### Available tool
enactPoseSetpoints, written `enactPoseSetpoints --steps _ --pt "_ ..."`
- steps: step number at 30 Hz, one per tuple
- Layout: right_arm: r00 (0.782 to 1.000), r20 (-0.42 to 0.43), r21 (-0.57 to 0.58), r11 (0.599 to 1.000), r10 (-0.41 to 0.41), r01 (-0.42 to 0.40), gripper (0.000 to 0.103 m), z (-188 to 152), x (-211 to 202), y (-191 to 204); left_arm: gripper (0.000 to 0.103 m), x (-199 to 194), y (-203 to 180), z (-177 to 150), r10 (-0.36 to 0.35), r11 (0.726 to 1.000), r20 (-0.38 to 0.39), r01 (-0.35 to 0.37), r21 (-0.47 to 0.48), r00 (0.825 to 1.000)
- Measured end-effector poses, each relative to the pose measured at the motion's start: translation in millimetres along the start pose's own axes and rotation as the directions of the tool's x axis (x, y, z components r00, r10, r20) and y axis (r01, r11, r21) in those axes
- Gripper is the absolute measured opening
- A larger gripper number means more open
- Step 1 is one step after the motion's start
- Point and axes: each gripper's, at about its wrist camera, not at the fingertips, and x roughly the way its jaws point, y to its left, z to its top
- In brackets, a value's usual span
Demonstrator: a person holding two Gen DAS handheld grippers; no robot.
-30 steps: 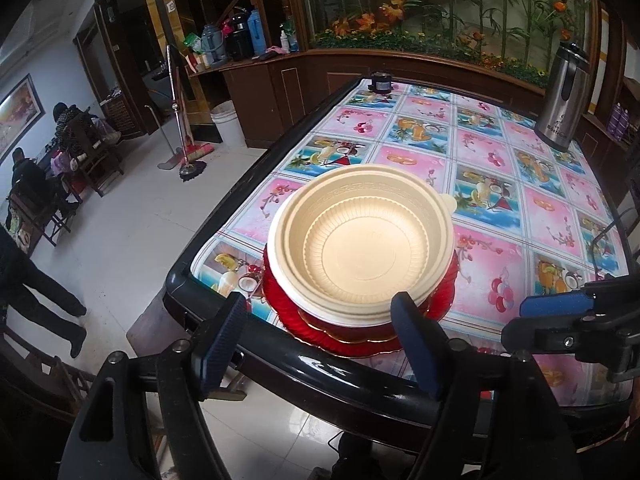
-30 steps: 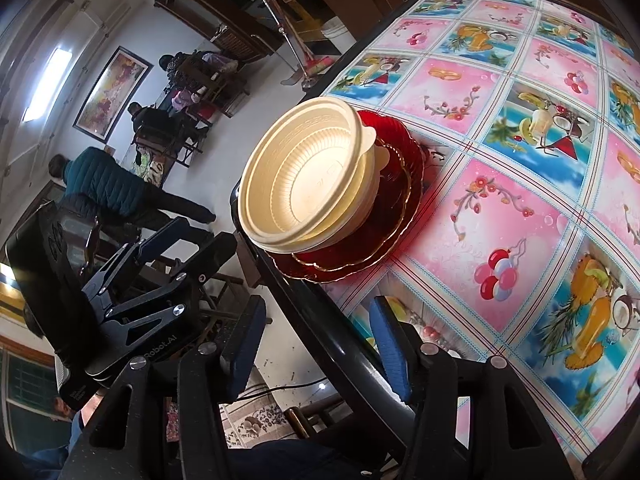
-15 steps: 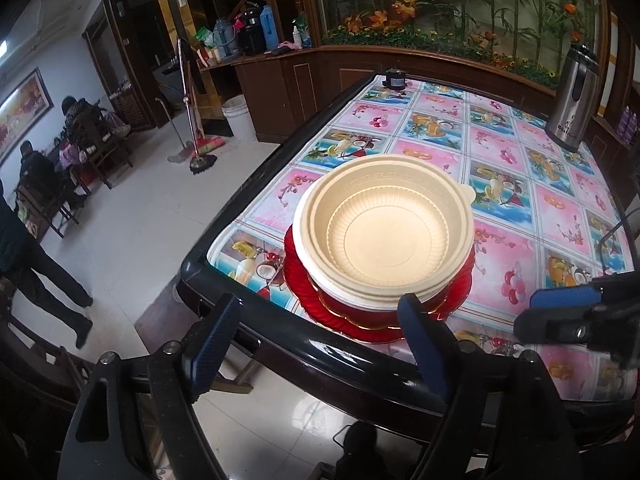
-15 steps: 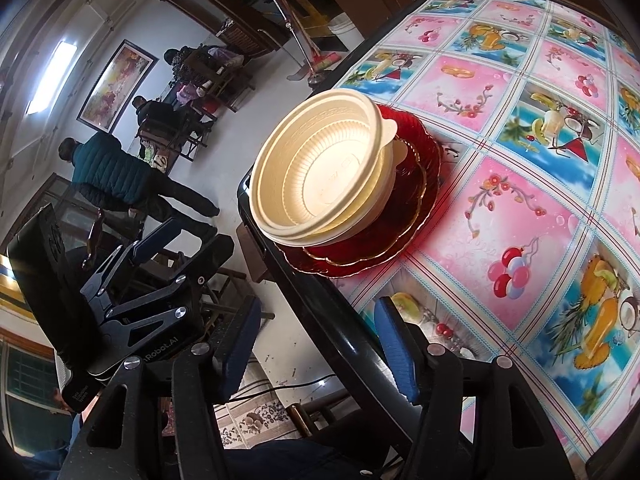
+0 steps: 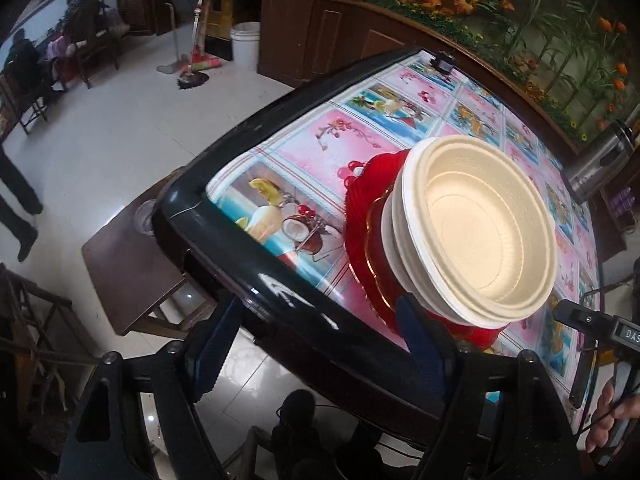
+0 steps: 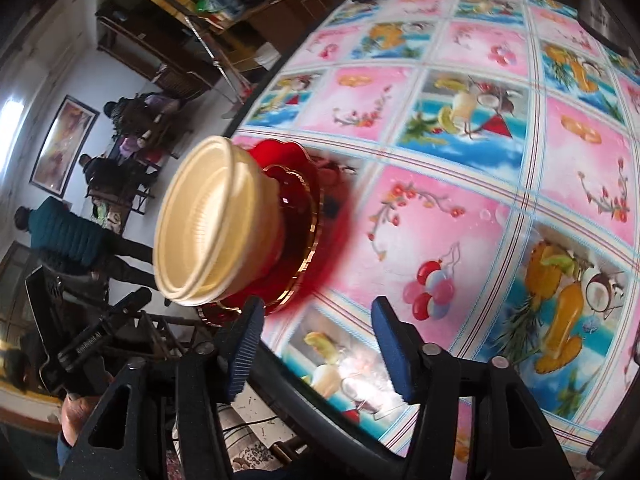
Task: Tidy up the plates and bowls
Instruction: 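Grasp the rim of the whole red plate and bowl stack with the left tool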
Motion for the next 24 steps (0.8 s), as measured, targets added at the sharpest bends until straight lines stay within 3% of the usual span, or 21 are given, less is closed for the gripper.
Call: enactPoseSetpoints --steps 4,8,14,18,21,24 --pt "1.0 0.005 0.009 1.0 -0.006 0.006 0.049 3 8 -1 0.057 19 0 11 -0.023 0.999 -0.027 0.024 0.042 0.999" --pt "1.0 0.011 0.019 1.0 -0.011 0.011 0.048 5 17 1 0.039 36 2 20 -0.073 0.994 -0.058 0.078 0.08 0.996" --pt "1.0 0.024 0.042 0.999 -0.02 0.019 0.043 12 28 3 0.037 54 2 34 -0.147 0.979 -0.089 0.158 0.131 0.985" --pt "0.999 0.028 0.042 0.998 -0.036 0.035 0.037 17 36 7 0.025 65 3 40 -0.159 0.972 -0.112 0.175 0.154 0.981" --pt "0.999 0.016 0.043 0.998 -0.048 0.047 0.03 19 44 8 0.024 75 5 45 -0.175 0.967 -0.132 0.195 0.163 0.976" --pt "0.999 0.012 0.052 0.997 -0.05 0.049 0.03 20 49 8 0.023 83 3 49 -0.187 0.96 -0.143 0.211 0.183 0.972"
